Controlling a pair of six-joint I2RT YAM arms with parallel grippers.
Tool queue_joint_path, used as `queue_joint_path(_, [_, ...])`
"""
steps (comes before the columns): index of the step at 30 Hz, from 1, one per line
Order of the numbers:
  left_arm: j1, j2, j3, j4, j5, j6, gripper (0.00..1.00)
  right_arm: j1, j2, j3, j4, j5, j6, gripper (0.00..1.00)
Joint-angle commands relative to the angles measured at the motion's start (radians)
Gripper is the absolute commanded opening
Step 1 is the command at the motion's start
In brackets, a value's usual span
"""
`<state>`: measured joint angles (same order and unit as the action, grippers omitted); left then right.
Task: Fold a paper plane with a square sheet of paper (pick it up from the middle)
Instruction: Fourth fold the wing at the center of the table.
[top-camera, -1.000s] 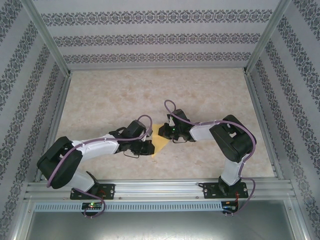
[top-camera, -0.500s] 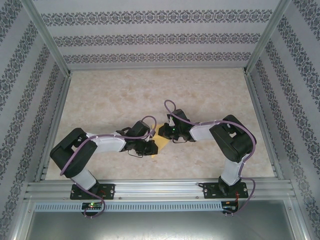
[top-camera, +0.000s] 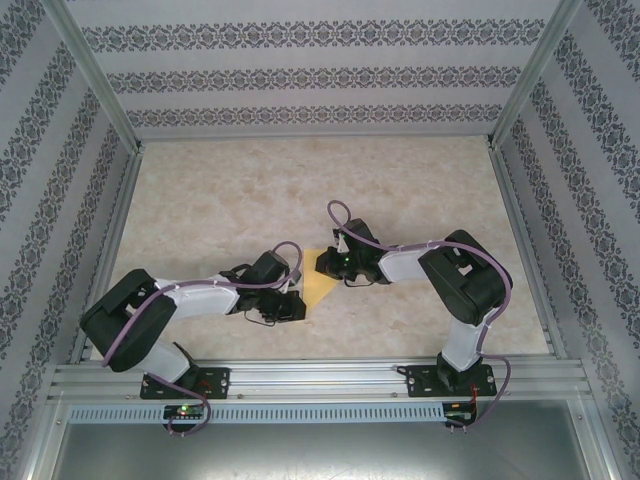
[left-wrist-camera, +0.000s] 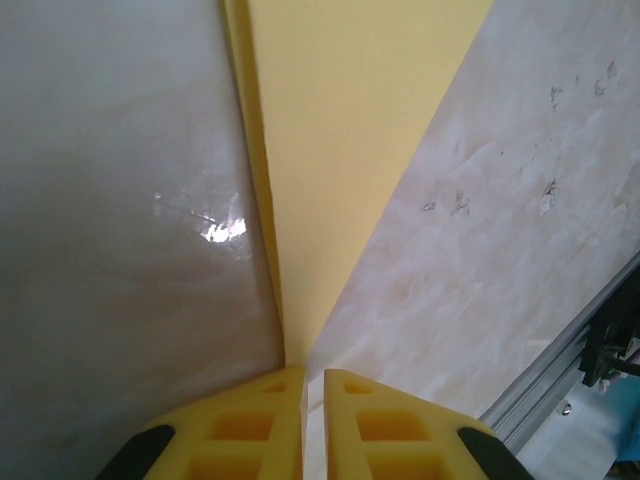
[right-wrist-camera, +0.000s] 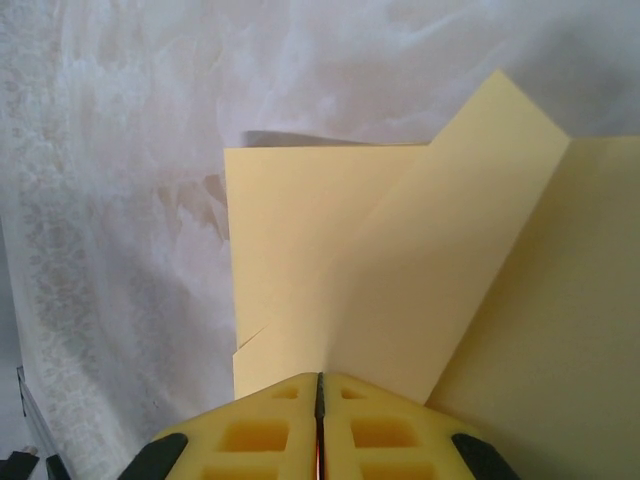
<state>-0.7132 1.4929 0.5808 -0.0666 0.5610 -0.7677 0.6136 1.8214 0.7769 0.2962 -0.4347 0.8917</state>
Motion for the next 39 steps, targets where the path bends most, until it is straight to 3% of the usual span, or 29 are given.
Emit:
queue_joint_path(1, [-0.006, -0.057, 0.063, -0.051, -0.075, 0.012, 0.14, 0.003, 0.001, -0.021, -0.006, 0.001, -0.013, 0.11])
queue_joint_path(7, [-0.003, -0.003, 0.208, -0.138, -0.266, 0.069, 0.15, -0.001, -0.098, 0.005, -0.041, -0.016, -0.026, 0.15])
queue_joint_path(18, [0.0, 0.173, 0.341, -0.214, -0.369, 0.121, 0.14, -0.091, -0.35, -0.124, -0.254, 0.099, -0.067, 0.29])
queue_joint_path(39, [0.006, 0.187, 0.371, -0.236, -0.404, 0.155, 0.15, -0.058, -0.221, -0.14, -0.141, 0.017, 0.005, 0.3])
